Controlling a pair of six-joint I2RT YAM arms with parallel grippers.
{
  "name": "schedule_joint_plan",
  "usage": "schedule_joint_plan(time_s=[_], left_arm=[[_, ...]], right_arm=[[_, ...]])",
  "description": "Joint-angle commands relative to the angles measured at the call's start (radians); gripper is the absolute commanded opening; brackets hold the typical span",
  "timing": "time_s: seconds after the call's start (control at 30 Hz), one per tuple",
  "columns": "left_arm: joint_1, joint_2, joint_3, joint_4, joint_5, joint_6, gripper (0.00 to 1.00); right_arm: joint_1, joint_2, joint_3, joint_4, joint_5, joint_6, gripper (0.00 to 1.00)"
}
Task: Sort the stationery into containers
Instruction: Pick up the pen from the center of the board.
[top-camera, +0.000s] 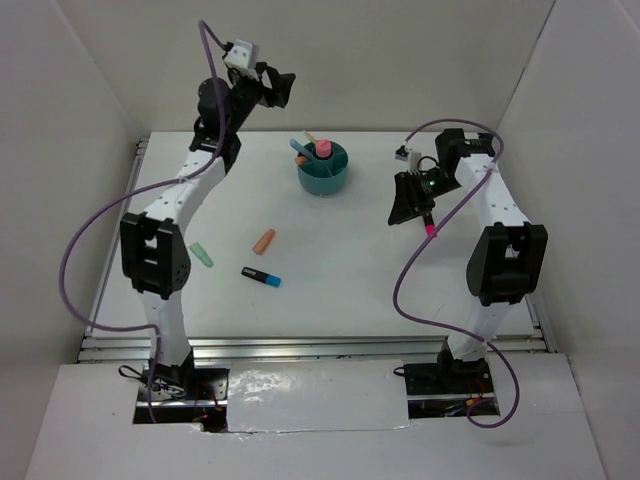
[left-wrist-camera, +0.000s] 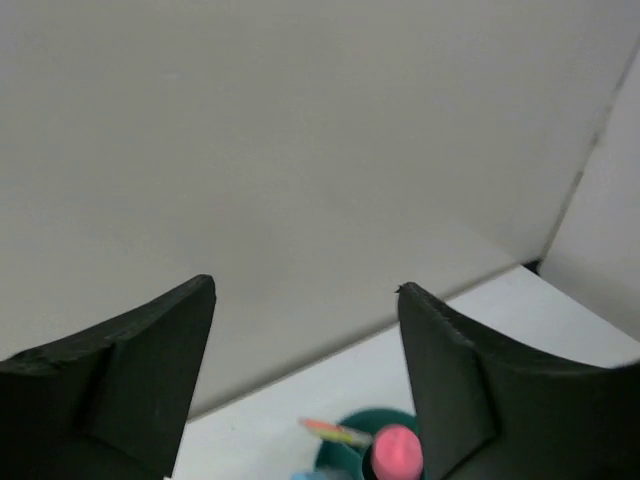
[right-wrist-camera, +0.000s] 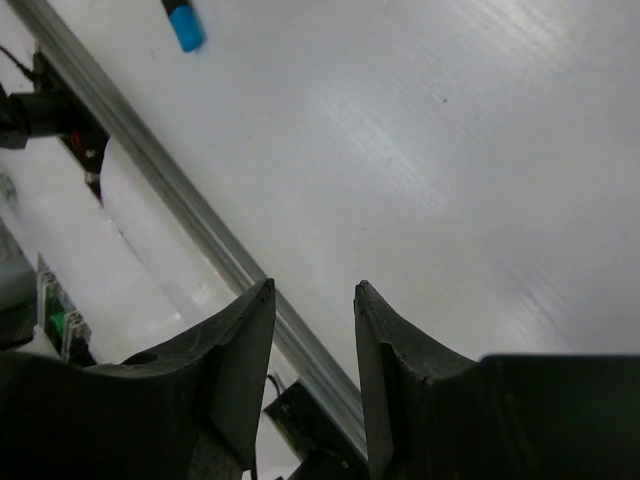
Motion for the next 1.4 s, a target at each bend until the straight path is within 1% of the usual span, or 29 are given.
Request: schedule_joint_plan(time_s=[0.0,0.03,0.07,0.1,0.17,0.2,0.27,0.3,0.33,0.37,0.4,0.43,0.47,0.5,0.53,0.57,0.63,0.67,0.7,0.77,0.8,0.9,1.03,1.13,1.37], left_arm=[[0.021,-0.153,0.022,-0.412,0.134,0.104,0.88],[0.032,-0.179,-0.022,-0.469,0.146,0.101,0.94],[0.041,-0.208,-0.048,-0.526,0.153,0.093,0.96],[0.055,-0.232,-0.073,-0.645,0.172,0.085,0.97],[0.132,-0.317,-0.161,-0.765,0.217,0.066,0.99],[0.150,-0.340,-0.244,-0.789,0.255,0.061,0.99],[0.192,-0.408,-0.330,-0.849,0.263,0.088,0.99],[0.196,-0.434,-0.408,-0.869,0.233,0.139,0.99],[0.196,-0.456,-0.441,-0.896,0.220,0.174,0.99],[0.193,-0.507,-0.471,-0.915,0.205,0.232,0.99],[0.189,-0.534,-0.538,-0.948,0.197,0.325,0.99],[0.180,-0.563,-0.574,-0.965,0.200,0.375,0.99],[0.158,-0.618,-0.634,-0.985,0.211,0.500,0.99],[0.149,-0.643,-0.660,-1.040,0.243,0.569,0.99],[0.135,-0.658,-0.682,-1.071,0.258,0.634,0.99],[0.109,-0.686,-0.717,-1.105,0.275,0.745,0.99],[0.091,-0.693,-0.743,-1.187,0.330,0.847,0.96],[0.065,-0.684,-0.755,-1.203,0.337,0.880,0.94],[0.052,-0.677,-0.772,-1.218,0.341,0.942,0.93],[0.009,-0.640,-0.780,-1.237,0.332,1.002,0.91],[0.000,-0.623,-0.780,-1.240,0.332,1.021,0.88],[-0.024,-0.554,-0.762,-1.243,0.331,1.075,0.84],[-0.034,-0.435,-0.722,-1.281,0.320,1.168,0.83],[-0.034,-0.385,-0.700,-1.292,0.302,1.257,0.81],[-0.037,-0.310,-0.657,-1.344,0.306,1.378,0.79]], right_arm=[[-0.009,-0.063,0.064,0.134,0.065,0.097,0.45],[-0.009,-0.072,0.070,0.164,0.077,0.105,0.45],[-0.009,-0.075,0.078,0.177,0.089,0.112,0.45],[-0.011,-0.075,0.079,0.184,0.118,0.122,0.45],[-0.006,-0.080,0.067,0.206,0.158,0.140,0.45],[-0.006,-0.083,0.055,0.214,0.190,0.167,0.46],[-0.005,-0.110,-0.014,0.246,0.220,0.188,0.46],[0.000,-0.124,-0.042,0.273,0.250,0.200,0.46],[0.007,-0.159,-0.101,0.284,0.266,0.204,0.47],[0.017,-0.176,-0.129,0.295,0.281,0.205,0.47],[0.026,-0.195,-0.155,0.313,0.299,0.197,0.49],[0.040,-0.221,-0.224,0.324,0.306,0.191,0.51],[0.043,-0.268,-0.256,0.339,0.313,0.186,0.54],[0.049,-0.291,-0.321,0.373,0.328,0.185,0.57],[0.051,-0.311,-0.344,0.387,0.338,0.198,0.59],[0.049,-0.331,-0.359,0.398,0.345,0.206,0.61],[0.041,-0.325,-0.367,0.387,0.352,0.224,0.61],[0.029,-0.322,-0.369,0.385,0.352,0.231,0.62],[0.023,-0.321,-0.364,0.390,0.352,0.237,0.62],[0.012,-0.321,-0.357,0.393,0.352,0.241,0.63],[0.009,-0.321,-0.344,0.390,0.346,0.238,0.63],[0.003,-0.315,-0.312,0.359,0.298,0.223,0.63],[-0.009,-0.316,-0.286,0.336,0.237,0.206,0.63],[-0.009,-0.318,-0.275,0.321,0.207,0.198,0.62],[-0.011,-0.333,-0.277,0.307,0.195,0.194,0.62]])
